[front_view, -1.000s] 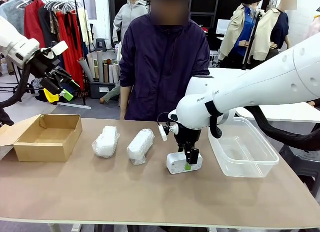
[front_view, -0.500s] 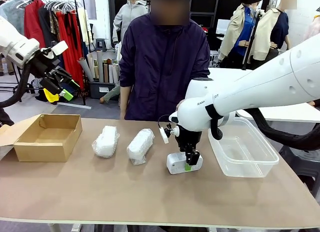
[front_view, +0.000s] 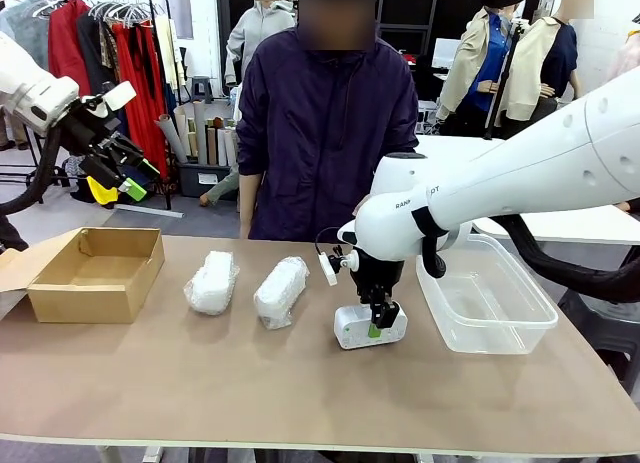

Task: Separate and place wrapped and unwrapped clocks.
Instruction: Pick up the Digital clock indicated by the person.

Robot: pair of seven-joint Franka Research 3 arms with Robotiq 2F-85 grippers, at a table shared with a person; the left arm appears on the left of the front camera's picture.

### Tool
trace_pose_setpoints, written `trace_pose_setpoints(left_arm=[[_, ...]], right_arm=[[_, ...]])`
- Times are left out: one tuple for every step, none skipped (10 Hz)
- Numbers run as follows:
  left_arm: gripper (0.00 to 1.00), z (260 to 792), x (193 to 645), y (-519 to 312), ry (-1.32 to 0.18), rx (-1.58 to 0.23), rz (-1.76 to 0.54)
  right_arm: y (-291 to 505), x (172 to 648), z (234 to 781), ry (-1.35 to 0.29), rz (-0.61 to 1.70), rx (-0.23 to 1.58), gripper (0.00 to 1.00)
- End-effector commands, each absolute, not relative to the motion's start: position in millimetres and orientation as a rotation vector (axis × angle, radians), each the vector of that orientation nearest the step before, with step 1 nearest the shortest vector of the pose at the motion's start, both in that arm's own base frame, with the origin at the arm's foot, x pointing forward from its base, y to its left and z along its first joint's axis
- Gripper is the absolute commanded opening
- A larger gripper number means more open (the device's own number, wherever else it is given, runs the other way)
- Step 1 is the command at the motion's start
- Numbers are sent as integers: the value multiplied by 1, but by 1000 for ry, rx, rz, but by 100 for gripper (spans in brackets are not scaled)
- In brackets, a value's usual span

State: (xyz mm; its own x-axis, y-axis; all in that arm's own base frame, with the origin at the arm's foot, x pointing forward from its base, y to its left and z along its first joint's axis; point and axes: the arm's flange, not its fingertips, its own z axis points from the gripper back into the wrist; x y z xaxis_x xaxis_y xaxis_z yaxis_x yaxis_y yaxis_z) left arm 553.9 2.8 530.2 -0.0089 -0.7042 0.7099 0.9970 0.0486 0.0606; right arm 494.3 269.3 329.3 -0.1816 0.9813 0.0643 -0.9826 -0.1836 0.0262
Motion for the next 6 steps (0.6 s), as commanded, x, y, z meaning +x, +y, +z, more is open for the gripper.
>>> trace_pose_setpoints(left_arm=[[100, 531, 550, 2, -678, -548, -1454], [100, 531, 550, 2, -678, -548, -1454], [100, 531, 550, 2, -678, -548, -1454], [100, 531, 550, 2, -678, -548, -1454], [100, 531, 550, 2, -678, -548, -1454], [100, 531, 550, 2, -678, -548, -1454]], right_arm=[[263, 480, 352, -41, 1789, 75, 0], [262, 475, 370, -60, 1805, 87, 0], [260, 471, 391, -78, 1797, 109, 0], [257, 469, 409, -94, 1767, 143, 0], [251, 470, 428, -114, 1736, 193, 0], [247, 470, 446, -136, 1707, 212, 0]])
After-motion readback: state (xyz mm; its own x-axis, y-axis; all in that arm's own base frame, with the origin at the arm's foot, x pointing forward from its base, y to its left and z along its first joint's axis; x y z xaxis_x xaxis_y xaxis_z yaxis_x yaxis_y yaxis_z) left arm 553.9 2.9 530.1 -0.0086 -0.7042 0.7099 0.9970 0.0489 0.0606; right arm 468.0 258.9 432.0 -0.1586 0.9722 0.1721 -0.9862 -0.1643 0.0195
